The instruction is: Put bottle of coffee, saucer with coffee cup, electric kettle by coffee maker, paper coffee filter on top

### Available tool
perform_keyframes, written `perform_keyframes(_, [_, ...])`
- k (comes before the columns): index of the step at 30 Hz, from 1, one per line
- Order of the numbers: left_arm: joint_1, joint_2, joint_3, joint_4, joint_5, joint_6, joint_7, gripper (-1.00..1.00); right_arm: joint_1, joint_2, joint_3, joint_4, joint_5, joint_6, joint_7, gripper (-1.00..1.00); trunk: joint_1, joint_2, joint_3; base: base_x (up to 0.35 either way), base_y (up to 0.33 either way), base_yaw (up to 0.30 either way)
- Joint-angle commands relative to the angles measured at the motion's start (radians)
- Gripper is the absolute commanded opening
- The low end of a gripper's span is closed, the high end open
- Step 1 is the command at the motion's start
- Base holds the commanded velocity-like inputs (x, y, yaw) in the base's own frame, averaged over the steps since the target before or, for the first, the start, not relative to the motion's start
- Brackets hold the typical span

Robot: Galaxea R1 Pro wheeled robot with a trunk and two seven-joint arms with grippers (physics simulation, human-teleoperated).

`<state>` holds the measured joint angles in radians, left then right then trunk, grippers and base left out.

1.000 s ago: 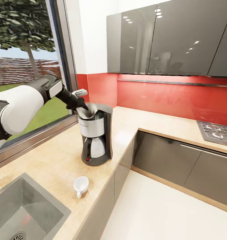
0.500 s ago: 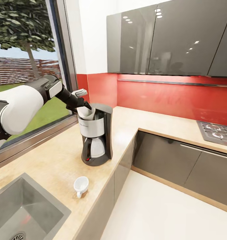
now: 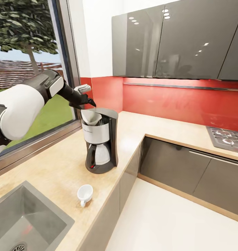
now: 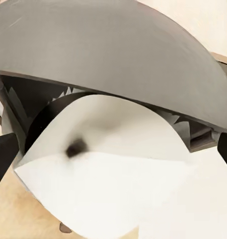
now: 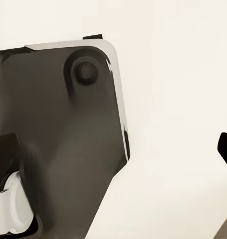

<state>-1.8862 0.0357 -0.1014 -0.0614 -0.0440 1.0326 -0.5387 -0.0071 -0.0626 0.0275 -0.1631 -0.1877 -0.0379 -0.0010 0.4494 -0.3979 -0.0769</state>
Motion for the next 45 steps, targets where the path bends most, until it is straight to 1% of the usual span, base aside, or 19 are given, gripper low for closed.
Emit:
perform_keyframes(1, [-0.001,0.000,-0.008,-0.003,-0.005,0.001,-0.010,1.00,-0.001,0.000,0.003,0.001,-0.009,-0.003,0.000,1.00,0.001,-0.002,-0.002,0.000,0.000,0.000])
perform_keyframes(12, [-0.001,0.003,-0.008,-0.006,-0.001,0.001,-0.010,1.00,-0.001,0.001,0.001,0.001,-0.009,-0.003,-0.001,1.00,0.001,-0.002,-0.002,0.000,0.000,0.012])
perform_keyframes(21, [0.002,0.009,-0.006,-0.007,0.001,-0.004,-0.010,1.00,-0.001,0.002,0.000,-0.001,-0.009,-0.003,-0.001,1.00,0.001,-0.002,-0.002,-0.016,-0.015,0.256])
perform_keyframes(27, [0.002,0.017,-0.006,-0.008,0.002,-0.006,-0.010,1.00,-0.001,0.003,0.000,-0.001,-0.010,-0.003,-0.001,1.00,0.001,-0.002,-0.002,-0.210,-0.176,0.274])
perform_keyframes(33, [0.003,0.018,-0.006,-0.020,0.001,-0.007,-0.010,1.00,-0.001,0.003,0.000,-0.001,-0.009,-0.003,-0.001,1.00,0.001,-0.002,-0.002,-0.261,-0.195,0.267])
perform_keyframes(37, [0.006,0.019,-0.008,-0.033,0.001,-0.009,-0.010,1.00,-0.001,0.001,0.001,-0.002,-0.009,-0.005,-0.001,1.00,0.001,-0.002,-0.002,-0.265,-0.195,0.069])
perform_keyframes(40, [0.008,0.024,-0.008,-0.035,0.000,-0.009,-0.011,1.00,-0.001,0.000,0.001,-0.002,-0.009,-0.007,-0.001,1.00,0.001,-0.002,-0.002,-0.265,-0.193,0.012])
perform_keyframes(41, [0.012,0.033,-0.008,-0.035,0.000,-0.013,-0.012,1.00,-0.001,0.000,0.001,-0.003,-0.009,-0.008,-0.001,1.00,0.001,-0.002,-0.002,-0.250,-0.171,0.004])
perform_keyframes(42, [0.021,0.049,-0.008,-0.036,0.001,-0.023,-0.014,1.00,-0.001,0.000,0.001,-0.003,-0.009,-0.009,-0.002,1.00,0.001,-0.002,-0.002,-0.183,-0.118,0.003])
perform_keyframes(43, [0.033,0.073,-0.008,-0.036,0.003,-0.047,-0.017,1.00,-0.001,0.000,0.000,-0.004,-0.010,-0.010,-0.001,1.00,0.001,-0.002,-0.002,-0.094,-0.060,0.001])
perform_keyframes(44, [0.037,0.081,-0.008,-0.036,0.003,-0.057,-0.017,1.00,-0.001,0.000,0.000,-0.004,-0.010,-0.011,-0.001,1.00,0.001,-0.002,-0.002,-0.075,-0.048,0.001])
perform_keyframes(45, [0.046,0.096,-0.009,-0.037,0.003,-0.074,-0.019,1.00,-0.001,0.000,0.000,-0.004,-0.010,-0.013,-0.001,1.00,0.001,-0.002,-0.002,-0.048,-0.031,0.001])
